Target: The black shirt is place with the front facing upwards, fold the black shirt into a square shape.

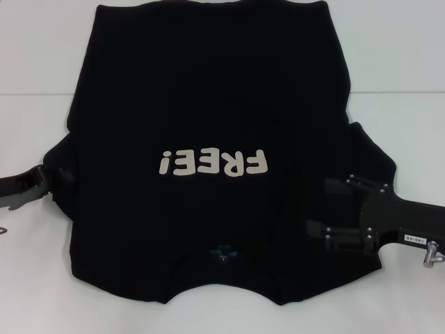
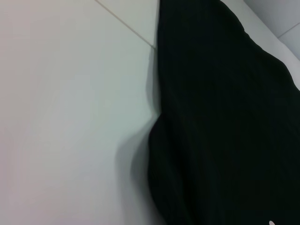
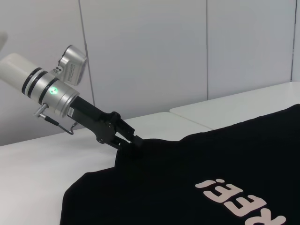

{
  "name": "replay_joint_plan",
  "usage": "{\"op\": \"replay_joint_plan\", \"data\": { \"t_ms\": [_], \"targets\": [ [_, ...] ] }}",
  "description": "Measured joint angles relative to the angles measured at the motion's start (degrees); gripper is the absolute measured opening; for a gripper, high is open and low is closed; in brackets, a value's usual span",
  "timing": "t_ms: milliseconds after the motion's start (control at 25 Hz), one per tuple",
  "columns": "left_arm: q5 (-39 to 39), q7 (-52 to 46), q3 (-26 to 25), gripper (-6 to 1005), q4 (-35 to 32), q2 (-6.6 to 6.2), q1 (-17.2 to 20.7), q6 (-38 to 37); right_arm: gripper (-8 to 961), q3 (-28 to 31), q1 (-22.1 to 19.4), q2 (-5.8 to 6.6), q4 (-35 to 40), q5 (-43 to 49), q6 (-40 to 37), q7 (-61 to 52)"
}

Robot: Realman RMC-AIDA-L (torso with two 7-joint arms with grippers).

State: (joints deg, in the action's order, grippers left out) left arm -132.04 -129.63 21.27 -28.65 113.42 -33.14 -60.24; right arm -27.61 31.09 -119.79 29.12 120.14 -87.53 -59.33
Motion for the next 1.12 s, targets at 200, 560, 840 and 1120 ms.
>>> {"op": "replay_joint_plan", "data": {
  "t_ms": [200, 560, 840, 1120],
  "targets": [
    [-0.05, 0.00, 0.64, 296, 0.32, -0.09, 0.08, 0.16, 941, 0.00, 0.01, 0.00, 0.00, 0.00, -0.37, 0.00],
    [-0.05, 0.00, 1.20, 49, 0.13, -0.03, 0.10, 0.51, 941, 0.01, 0.02, 0.00, -0.10, 0.00, -0.47, 0.00],
    [0.36, -0.01, 1.05, 7, -0.62, -0.44, 0.48, 0.93, 941, 0.07, 0.03, 0.00, 0.02, 0.00, -0.47, 0.00],
    [0.47, -0.65, 0.05, 1, -3.54, -1.86, 1.63, 0.91, 942, 0.58, 0.03, 0.00, 0.19, -0.06, -0.52, 0.00]
  ]
}}
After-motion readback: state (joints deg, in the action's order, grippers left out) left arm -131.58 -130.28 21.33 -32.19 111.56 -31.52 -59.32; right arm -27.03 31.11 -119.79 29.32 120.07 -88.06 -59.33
